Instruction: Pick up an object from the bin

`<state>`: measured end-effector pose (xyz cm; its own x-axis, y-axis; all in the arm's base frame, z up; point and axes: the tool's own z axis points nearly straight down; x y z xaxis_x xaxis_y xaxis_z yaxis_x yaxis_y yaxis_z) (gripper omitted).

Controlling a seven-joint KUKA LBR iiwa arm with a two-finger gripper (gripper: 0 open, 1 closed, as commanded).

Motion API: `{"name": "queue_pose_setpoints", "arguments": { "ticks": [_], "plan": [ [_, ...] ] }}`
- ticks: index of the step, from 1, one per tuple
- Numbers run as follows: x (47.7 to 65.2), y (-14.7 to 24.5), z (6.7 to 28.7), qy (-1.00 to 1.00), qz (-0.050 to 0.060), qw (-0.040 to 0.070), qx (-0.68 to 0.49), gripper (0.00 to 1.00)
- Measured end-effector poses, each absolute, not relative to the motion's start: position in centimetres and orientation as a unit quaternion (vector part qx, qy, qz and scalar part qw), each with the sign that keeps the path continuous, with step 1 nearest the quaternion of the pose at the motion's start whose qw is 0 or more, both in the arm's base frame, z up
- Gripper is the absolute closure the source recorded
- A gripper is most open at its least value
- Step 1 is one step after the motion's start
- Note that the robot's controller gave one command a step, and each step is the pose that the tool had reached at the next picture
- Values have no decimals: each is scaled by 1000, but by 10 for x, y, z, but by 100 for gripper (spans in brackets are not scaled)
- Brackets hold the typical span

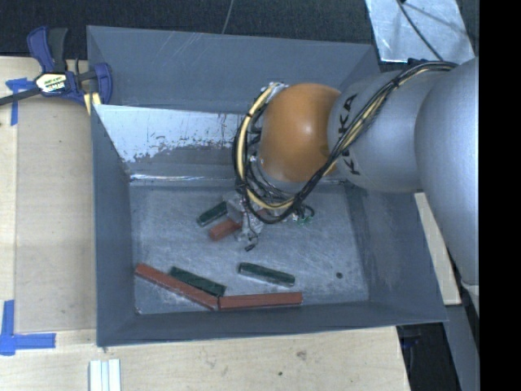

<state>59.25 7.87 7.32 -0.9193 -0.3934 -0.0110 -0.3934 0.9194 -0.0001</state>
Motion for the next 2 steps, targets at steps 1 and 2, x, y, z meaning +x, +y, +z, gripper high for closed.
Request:
{"name": "queue_pose_setpoints", "arguments": {
  "ticks": [1, 2],
  "plan": [
    [575, 113, 198, 980, 0, 2, -198, 100],
    [575, 113, 198, 980, 0, 2, -198, 100]
  ]
}}
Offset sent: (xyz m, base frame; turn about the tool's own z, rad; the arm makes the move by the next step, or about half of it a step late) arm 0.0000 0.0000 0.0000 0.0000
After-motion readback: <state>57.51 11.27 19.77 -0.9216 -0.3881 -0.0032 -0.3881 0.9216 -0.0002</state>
